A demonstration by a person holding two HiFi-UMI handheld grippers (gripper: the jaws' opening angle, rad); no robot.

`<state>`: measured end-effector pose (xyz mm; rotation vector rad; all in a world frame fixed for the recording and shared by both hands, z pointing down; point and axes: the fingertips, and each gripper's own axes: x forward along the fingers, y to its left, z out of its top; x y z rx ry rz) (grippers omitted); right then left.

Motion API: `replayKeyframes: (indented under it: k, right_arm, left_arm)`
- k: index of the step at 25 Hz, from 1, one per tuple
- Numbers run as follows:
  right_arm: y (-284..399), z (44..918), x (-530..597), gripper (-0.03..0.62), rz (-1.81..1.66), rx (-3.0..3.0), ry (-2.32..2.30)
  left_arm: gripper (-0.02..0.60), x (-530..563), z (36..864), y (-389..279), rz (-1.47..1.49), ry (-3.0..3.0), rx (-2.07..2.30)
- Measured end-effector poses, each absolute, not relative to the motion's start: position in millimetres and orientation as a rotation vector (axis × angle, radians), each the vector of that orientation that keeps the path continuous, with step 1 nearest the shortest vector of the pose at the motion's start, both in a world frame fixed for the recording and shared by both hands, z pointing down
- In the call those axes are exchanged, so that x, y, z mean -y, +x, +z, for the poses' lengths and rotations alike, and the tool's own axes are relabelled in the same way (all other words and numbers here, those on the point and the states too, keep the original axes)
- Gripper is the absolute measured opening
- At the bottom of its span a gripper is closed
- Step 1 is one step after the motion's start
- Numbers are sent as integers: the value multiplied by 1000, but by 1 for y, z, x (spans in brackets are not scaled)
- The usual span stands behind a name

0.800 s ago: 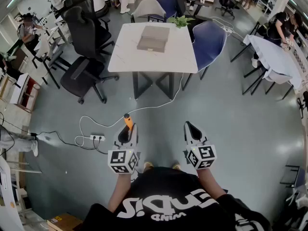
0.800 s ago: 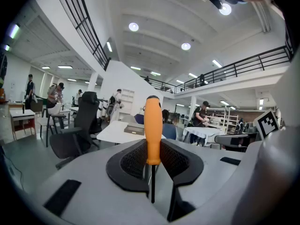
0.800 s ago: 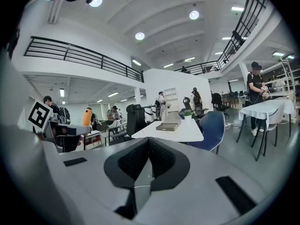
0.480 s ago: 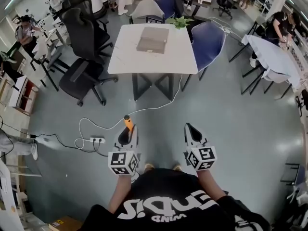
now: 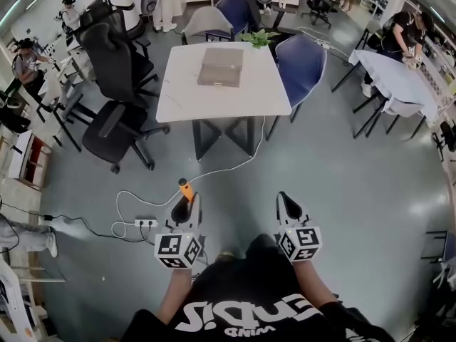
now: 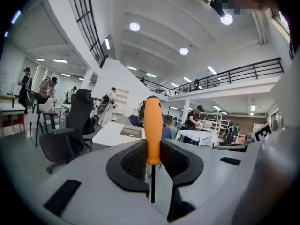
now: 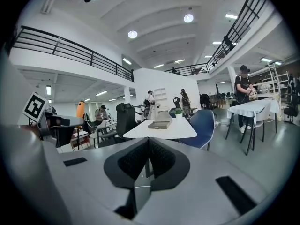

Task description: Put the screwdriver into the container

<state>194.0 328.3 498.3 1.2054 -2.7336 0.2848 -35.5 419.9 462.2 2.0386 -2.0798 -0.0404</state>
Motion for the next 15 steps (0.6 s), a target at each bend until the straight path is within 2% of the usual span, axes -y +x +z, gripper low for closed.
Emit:
replayKeyframes:
  k: [15]
  right_arm:
    - [155,486,-264,12,288,2776,1156]
  left_arm:
    - [89,-347,467,-50,21,2098,2041]
